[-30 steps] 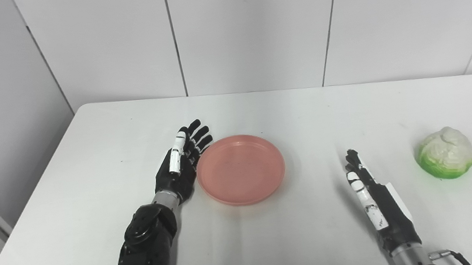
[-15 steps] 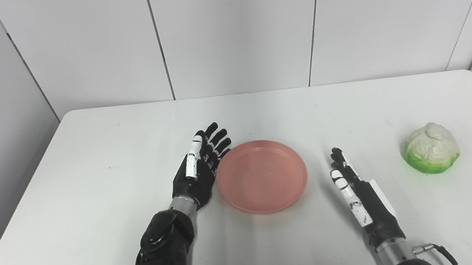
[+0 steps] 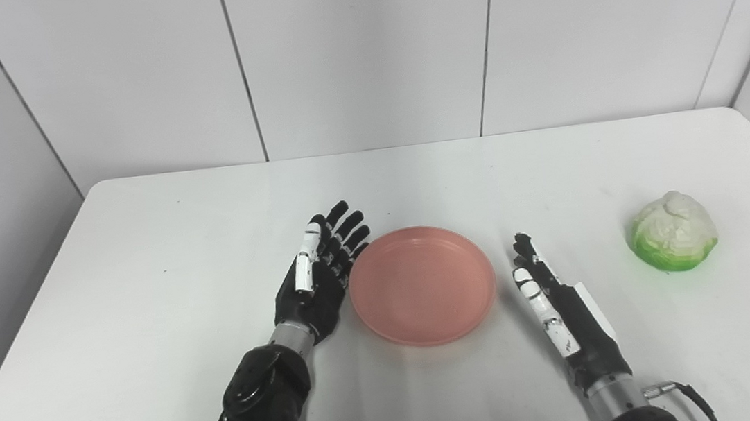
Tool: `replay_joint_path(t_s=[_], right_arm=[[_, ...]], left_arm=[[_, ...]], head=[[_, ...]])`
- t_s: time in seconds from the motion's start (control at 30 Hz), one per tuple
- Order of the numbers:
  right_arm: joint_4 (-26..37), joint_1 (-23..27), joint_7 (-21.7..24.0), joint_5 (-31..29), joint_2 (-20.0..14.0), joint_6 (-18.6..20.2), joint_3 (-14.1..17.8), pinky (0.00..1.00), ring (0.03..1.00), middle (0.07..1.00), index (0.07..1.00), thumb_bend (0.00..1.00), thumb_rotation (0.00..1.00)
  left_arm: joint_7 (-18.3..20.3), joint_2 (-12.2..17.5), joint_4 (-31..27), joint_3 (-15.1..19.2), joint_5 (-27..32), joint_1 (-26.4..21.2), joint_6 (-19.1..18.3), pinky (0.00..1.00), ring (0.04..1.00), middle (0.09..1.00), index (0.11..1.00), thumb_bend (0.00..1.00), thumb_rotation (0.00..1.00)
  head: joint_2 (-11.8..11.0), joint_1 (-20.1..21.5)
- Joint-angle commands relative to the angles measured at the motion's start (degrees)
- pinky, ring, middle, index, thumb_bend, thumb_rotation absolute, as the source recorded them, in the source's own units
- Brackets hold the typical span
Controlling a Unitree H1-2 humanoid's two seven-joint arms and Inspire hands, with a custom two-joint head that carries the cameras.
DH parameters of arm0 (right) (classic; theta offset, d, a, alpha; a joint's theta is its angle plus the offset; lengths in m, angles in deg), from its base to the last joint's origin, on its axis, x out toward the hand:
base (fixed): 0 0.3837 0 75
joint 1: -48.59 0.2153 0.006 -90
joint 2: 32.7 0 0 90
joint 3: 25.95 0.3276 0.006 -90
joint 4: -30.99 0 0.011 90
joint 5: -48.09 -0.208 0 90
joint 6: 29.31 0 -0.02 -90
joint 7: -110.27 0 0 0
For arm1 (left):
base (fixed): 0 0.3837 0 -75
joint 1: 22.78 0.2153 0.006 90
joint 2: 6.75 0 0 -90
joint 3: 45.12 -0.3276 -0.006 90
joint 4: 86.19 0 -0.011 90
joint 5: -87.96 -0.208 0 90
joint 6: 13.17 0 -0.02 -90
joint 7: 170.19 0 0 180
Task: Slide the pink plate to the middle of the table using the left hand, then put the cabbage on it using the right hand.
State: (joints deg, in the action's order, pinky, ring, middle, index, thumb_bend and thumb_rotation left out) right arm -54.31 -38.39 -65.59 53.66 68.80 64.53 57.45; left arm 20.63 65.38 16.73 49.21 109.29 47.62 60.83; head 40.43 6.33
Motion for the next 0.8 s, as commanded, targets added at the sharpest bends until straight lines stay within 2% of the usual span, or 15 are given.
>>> replay_joint_path(t_s=[0.0, 0.2, 0.53, 0.6, 0.77], right_arm=[[0.7, 0.8, 0.7, -0.1, 0.6, 1.0, -0.7, 0.98, 0.987, 1.0, 1.0, 0.34, 1.0], [1.7, 0.4, 0.6, -0.6, 0.4, 1.3, -0.1, 0.97, 0.99, 1.0, 1.0, 0.33, 1.0], [3.7, 1.3, -2.0, 3.3, 0.0, 2.1, 1.2, 0.98, 0.982, 0.993, 1.0, 0.37, 1.0], [5.2, 2.1, -2.4, 5.4, -0.5, 3.0, 1.3, 0.96, 0.981, 0.99, 0.998, 0.38, 1.0], [7.9, 5.8, -2.1, 11.5, -4.6, 2.3, 1.3, 0.92, 0.966, 0.981, 0.986, 0.44, 1.0]], left_arm=[[0.0, 0.4, 0.0, -0.5, -0.7, 0.6, -1.2, 0.95, 0.939, 0.939, 0.93, 0.32, 1.0], [-0.8, 0.2, -0.6, -0.6, -1.0, 1.5, -1.0, 0.94, 0.932, 0.933, 0.924, 0.31, 1.0], [-0.1, 0.3, 2.0, -0.4, -0.9, 1.6, 1.5, 0.92, 0.919, 0.922, 0.914, 0.33, 1.0], [0.0, 0.3, 1.8, -0.2, -0.6, 1.7, 1.4, 0.92, 0.921, 0.922, 0.915, 0.33, 1.0], [0.7, 0.7, 2.8, -0.1, -0.7, 1.4, 2.1, 0.92, 0.919, 0.922, 0.914, 0.33, 1.0]], head=[[0.2, 0.2], [0.7, 2.1], [-0.4, 4.8], [-0.7, 5.8], [-1.7, 8.3]])
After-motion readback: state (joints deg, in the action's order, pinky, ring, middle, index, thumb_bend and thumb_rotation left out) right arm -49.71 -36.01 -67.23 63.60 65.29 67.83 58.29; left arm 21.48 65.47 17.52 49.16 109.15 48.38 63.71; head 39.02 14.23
